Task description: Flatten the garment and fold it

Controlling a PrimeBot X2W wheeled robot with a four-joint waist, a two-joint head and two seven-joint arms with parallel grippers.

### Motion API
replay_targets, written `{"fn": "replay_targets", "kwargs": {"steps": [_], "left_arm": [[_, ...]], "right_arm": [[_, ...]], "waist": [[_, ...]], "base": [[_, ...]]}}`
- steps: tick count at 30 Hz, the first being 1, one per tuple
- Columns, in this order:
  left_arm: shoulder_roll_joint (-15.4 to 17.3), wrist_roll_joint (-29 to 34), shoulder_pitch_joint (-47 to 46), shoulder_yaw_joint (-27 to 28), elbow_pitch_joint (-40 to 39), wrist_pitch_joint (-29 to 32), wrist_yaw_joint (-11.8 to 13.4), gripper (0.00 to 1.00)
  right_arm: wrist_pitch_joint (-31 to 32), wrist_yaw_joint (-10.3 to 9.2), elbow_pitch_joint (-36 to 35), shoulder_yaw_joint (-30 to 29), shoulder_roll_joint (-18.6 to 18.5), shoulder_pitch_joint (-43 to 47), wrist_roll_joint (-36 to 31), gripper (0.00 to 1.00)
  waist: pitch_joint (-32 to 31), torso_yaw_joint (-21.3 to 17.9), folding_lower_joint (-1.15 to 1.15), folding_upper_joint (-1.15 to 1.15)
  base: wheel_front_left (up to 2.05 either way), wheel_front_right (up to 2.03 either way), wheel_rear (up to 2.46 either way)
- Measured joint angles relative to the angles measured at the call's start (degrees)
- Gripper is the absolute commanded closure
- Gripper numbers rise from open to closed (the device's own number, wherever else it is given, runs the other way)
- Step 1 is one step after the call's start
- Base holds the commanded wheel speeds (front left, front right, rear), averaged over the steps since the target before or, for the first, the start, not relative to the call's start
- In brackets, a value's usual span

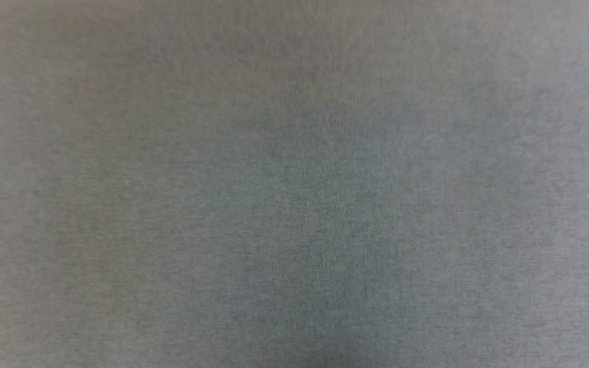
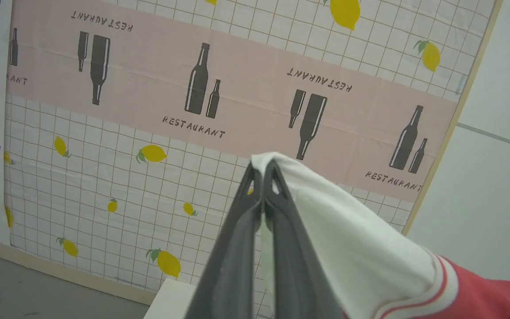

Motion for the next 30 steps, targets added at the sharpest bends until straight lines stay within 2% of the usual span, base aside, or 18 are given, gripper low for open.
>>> {"fn": "replay_targets", "kwargs": {"steps": [4, 8, 12, 16, 21, 25, 30], "left_arm": [[-0.3, -0.1, -0.9, 0.2, 3.5, -3.2, -0.8, 1.00], [-2.0, -2.0, -0.5, 0.4, 7.1, -5.6, -3.1, 1.00], [-3.7, -4.1, 2.4, 0.2, 10.1, -6.6, -5.3, 1.00], [-4.4, -6.9, 6.4, 0.0, 11.0, -7.6, -6.4, 1.00], [-5.5, -10.1, 14.5, -2.8, 8.2, -8.3, -6.9, 1.00], [-5.8, -14.3, 25.1, -4.8, 2.2, -9.4, -6.9, 1.00], [-5.7, -17.1, 40.2, -4.4, -4.7, -10.0, -6.8, 1.00]], "right_arm": [[-3.4, -0.01, 5.3, 0.7, 0.0, -1.4, -1.4, 1.00], [-5.0, -0.01, 9.6, 1.2, 0.0, -1.0, -0.5, 1.00], [-6.1, -0.01, 12.1, 1.6, 0.0, 3.1, 1.4, 1.00], [-6.6, -0.01, 12.3, 1.7, 0.0, 7.9, 2.9, 1.00], [-6.2, 0.00, 7.2, 2.8, 0.0, 17.3, 7.7, 1.00], [-4.4, -0.01, 0.1, 2.3, 0.0, 29.7, 11.7, 1.00], [0.5, -0.01, -9.4, 1.7, 0.0, 45.9, 16.7, 1.00]], "waist": [[3.7, -0.3, 0.00, 0.00], [6.5, -0.2, 0.01, 0.00], [7.5, 0.8, 0.00, 0.00], [6.6, 1.7, 0.00, 0.00], [3.4, 2.8, 0.00, 0.00], [-0.3, 3.4, -0.01, 0.00], [-5.7, 3.9, -0.02, 0.00]], "base": [[0.00, 0.00, 0.00], [0.00, 0.00, 0.00], [0.00, 0.00, 0.00], [0.00, 0.00, 0.00], [0.00, 0.00, 0.00], [0.00, 0.00, 0.00], [0.00, 0.00, 0.00]]}}
